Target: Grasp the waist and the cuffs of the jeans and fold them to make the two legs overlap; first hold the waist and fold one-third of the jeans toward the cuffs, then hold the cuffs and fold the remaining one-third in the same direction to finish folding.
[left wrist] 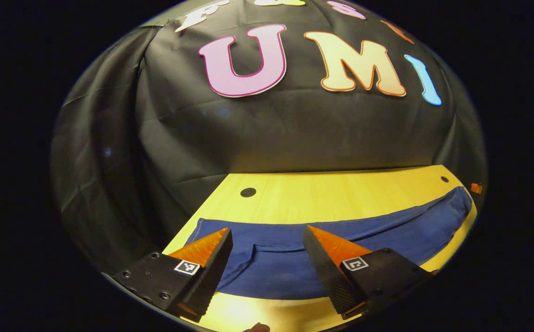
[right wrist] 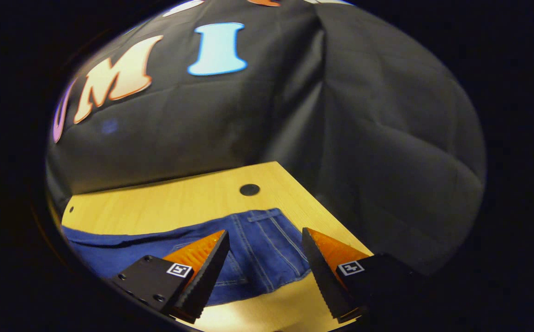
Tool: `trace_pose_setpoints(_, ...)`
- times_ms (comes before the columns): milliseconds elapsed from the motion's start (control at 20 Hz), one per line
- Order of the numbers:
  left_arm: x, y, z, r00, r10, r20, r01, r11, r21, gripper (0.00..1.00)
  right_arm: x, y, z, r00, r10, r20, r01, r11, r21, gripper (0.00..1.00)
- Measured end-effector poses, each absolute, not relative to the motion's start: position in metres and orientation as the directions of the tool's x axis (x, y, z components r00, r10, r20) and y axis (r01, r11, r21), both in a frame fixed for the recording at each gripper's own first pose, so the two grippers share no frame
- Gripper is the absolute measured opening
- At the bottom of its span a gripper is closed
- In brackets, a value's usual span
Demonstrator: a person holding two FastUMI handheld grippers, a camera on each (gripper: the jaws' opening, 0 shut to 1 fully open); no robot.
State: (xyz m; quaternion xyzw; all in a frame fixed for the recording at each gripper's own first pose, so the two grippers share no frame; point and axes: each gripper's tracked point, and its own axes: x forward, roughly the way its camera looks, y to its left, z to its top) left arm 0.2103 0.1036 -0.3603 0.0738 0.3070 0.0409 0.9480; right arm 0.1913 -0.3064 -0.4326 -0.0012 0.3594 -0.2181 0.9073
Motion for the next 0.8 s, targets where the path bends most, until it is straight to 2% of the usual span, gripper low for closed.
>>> trace_pose_setpoints(200, 0.213, 0.109, -0.357, 0.825, 0.12, -0.553, -0.061, 0.99, 0.124, 0.95, 0.177, -0.335, -0.481, 0.521, -0.447, -0.727, 0.53, 0.837, -0.135, 0.96)
trace_pose_setpoints(300, 0.215, 0.109, -0.359, 0.824, 0.132, -0.551, -0.071, 0.989, 0.131, 0.95, 0.171, -0.341, -0.511, 0.454, -0.427, -0.782, 0.558, 0.82, -0.124, 0.99)
trace_pose_setpoints(350, 0.216, 0.109, -0.359, 0.823, 0.143, -0.549, -0.08, 0.987, 0.138, 0.95, 0.168, -0.342, -0.523, 0.425, -0.416, -0.804, 0.562, 0.818, -0.126, 0.96)
trace_pose_setpoints(400, 0.216, 0.108, -0.361, 0.823, 0.15, -0.547, -0.086, 0.986, 0.142, 0.95, 0.166, -0.34, -0.536, 0.401, -0.396, -0.826, 0.565, 0.817, -0.117, 0.99)
trace_pose_setpoints(450, 0.217, 0.108, -0.361, 0.821, 0.159, -0.549, -0.092, 0.985, 0.146, 0.95, 0.175, -0.346, -0.54, 0.431, -0.412, -0.803, 0.568, 0.815, -0.114, 0.96)
trace_pose_setpoints(500, 0.217, 0.108, -0.36, 0.82, 0.169, -0.546, -0.1, 0.983, 0.153, 0.95, 0.175, -0.345, -0.546, 0.425, -0.397, -0.813, 0.561, 0.821, -0.108, 0.99)
trace_pose_setpoints(550, 0.219, 0.107, -0.357, 0.819, 0.174, -0.547, -0.104, 0.982, 0.156, 0.95, 0.179, -0.344, -0.544, 0.448, -0.382, -0.808, 0.552, 0.83, -0.085, 0.93)
trace_pose_setpoints(650, 0.218, 0.109, -0.358, 0.814, 0.184, -0.551, -0.114, 0.98, 0.161, 0.95, 0.186, -0.337, -0.542, 0.471, -0.341, -0.814, 0.504, 0.861, -0.069, 0.63)
trace_pose_setpoints(800, 0.216, 0.108, -0.358, 0.813, 0.187, -0.551, -0.118, 0.98, 0.159, 0.95, 0.193, -0.338, -0.535, 0.524, -0.349, -0.777, 0.401, 0.906, -0.136, 0.19)
